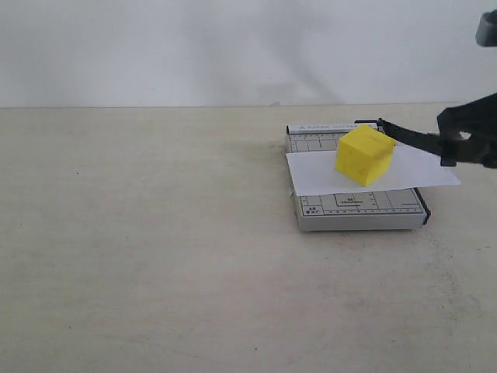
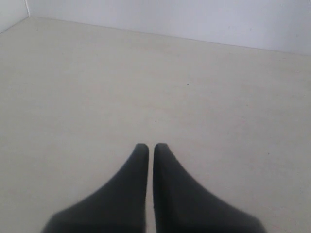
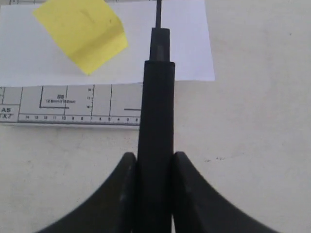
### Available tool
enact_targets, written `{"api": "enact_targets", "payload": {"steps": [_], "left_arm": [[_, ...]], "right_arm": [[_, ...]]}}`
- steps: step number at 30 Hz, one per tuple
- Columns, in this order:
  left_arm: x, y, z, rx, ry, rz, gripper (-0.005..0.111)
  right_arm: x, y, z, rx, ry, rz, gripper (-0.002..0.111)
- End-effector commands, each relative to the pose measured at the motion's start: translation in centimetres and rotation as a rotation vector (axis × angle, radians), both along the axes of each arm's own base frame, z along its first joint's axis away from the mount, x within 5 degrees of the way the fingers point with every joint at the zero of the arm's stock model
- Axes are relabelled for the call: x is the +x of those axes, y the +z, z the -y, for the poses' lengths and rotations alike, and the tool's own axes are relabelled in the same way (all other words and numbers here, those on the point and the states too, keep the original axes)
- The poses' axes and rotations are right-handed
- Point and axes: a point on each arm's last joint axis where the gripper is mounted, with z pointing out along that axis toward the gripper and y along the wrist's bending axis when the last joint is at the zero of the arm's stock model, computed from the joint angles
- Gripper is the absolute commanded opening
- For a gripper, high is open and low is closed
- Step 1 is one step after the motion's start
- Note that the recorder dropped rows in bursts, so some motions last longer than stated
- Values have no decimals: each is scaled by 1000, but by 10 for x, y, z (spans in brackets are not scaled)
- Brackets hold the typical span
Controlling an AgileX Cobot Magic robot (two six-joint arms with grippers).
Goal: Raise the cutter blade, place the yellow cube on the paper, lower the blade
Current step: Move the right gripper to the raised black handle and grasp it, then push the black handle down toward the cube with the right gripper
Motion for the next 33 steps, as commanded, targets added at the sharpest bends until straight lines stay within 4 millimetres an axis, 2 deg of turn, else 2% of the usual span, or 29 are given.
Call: {"api": "enact_targets", "payload": {"steps": [1, 8, 13, 18, 26, 33], "left_arm": [[0, 0, 0, 13, -6, 15, 5], [-2, 3, 0, 17, -6, 47, 5], [-4, 4, 1, 21, -6, 78, 5], [-8, 7, 1, 28, -5, 129, 5], [-11, 10, 2, 34, -5, 181, 5], [-11, 10, 2, 33, -5, 181, 5]], "right_arm": [[-14, -38, -2, 32, -8, -69, 0], [-32, -74, 0, 41, -43, -48, 0], [-44, -92, 2, 22, -33, -44, 0], [-51, -102, 4, 17, -39, -30, 0], [-51, -105, 4, 13, -29, -41, 0], [-52, -130, 3, 16, -36, -190, 0]]}}
